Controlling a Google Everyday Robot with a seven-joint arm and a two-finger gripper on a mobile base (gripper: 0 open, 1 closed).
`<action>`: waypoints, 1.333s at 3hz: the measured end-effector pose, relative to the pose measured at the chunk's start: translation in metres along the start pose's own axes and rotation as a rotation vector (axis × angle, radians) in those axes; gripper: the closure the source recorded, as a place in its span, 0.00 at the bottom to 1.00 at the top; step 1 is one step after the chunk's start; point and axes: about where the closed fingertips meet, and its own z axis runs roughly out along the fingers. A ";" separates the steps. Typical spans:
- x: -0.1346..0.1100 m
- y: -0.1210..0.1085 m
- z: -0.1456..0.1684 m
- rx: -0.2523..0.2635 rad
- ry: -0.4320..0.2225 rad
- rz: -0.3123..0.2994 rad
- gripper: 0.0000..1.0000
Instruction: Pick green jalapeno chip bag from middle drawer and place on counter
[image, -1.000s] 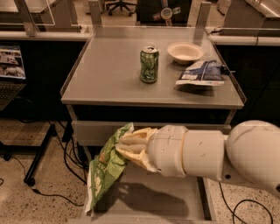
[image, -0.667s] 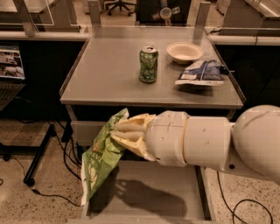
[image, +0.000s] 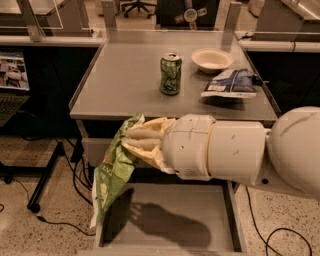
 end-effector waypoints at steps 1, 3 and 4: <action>-0.004 -0.017 0.010 0.013 -0.045 -0.015 1.00; -0.036 -0.096 0.032 0.046 -0.150 -0.108 1.00; -0.059 -0.133 0.037 0.079 -0.198 -0.149 1.00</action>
Offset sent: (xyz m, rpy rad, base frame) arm 0.1156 0.0114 0.0594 0.1220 -0.1941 0.0597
